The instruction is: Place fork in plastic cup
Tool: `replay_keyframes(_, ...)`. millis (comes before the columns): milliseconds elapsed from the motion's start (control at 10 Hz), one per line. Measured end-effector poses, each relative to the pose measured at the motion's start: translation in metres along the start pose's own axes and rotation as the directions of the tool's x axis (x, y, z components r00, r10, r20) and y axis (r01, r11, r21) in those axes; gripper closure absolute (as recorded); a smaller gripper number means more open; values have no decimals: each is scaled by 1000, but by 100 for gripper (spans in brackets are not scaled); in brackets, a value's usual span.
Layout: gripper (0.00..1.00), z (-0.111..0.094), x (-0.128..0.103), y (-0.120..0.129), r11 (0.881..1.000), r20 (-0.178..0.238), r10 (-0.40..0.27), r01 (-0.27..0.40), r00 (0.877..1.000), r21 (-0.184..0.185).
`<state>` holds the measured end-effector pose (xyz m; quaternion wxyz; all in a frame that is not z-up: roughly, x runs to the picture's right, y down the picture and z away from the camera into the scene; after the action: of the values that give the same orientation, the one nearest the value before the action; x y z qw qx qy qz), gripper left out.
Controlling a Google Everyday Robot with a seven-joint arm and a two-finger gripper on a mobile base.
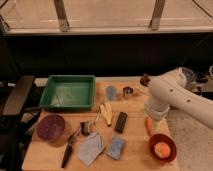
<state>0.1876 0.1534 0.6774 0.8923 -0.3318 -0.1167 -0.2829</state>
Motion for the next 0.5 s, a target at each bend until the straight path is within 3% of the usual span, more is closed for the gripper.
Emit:
replay_keyframes(300,39,2,-54,-44,987,13,-162,162,987,2)
replay_keyframes(400,39,6,-71,-57,977,19,-214,214,977,7)
replay_keyframes(500,39,12,-98,-74,958,34,-288,287,957,16)
